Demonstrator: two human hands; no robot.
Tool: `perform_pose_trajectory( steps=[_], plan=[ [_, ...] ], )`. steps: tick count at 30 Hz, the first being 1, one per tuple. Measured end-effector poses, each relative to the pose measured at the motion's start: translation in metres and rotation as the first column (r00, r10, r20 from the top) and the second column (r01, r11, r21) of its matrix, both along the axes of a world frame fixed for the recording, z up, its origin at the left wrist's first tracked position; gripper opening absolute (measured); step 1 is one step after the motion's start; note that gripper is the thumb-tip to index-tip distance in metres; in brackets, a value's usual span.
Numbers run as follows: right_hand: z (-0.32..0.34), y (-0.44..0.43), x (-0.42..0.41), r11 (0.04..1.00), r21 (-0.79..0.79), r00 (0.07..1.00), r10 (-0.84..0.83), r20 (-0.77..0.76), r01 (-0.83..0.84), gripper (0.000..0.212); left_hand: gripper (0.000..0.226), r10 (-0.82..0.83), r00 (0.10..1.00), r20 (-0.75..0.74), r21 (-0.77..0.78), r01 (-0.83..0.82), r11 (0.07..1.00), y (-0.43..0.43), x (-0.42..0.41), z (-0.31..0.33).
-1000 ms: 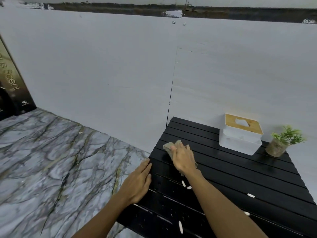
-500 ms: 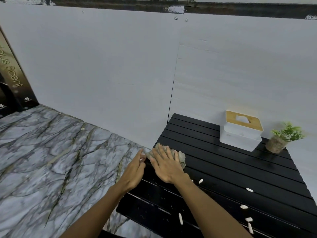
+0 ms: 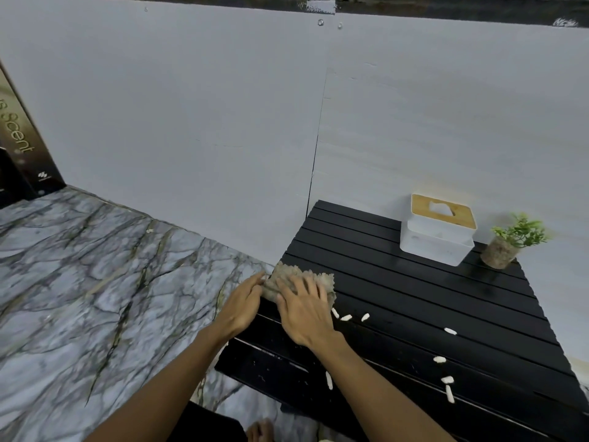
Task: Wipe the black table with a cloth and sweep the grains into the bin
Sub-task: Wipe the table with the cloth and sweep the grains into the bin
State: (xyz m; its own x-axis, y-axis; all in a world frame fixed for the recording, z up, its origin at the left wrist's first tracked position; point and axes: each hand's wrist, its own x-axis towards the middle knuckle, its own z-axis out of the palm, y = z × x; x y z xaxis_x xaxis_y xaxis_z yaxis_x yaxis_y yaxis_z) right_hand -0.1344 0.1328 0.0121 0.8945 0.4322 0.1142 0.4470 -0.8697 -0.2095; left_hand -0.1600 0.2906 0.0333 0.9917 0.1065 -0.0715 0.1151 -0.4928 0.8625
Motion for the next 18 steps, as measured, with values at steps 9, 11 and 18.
perform_pose_trajectory(
  steps=[9, 11, 18],
  plan=[
    [0.012, 0.006, -0.038, 0.985, 0.006, 0.967, 0.171, -0.186, -0.173, 0.050, 0.058, 0.078, 0.989, -0.128, -0.227, -0.106, 0.968, 0.013, 0.008, 0.006],
    [0.015, 0.005, -0.046, 0.970, 0.024, 0.949, 0.242, -0.202, -0.242, 0.047, 0.060, 0.083, 0.985, -0.149, -0.248, -0.119, 0.961, 0.012, 0.008, 0.009],
    [0.020, -0.011, -0.062, 0.877, 0.044, 0.850, 0.476, -0.227, -0.479, 0.046, 0.072, 0.040, 0.983, -0.179, -0.188, -0.074, 0.979, 0.008, 0.010, 0.015]
  ],
)
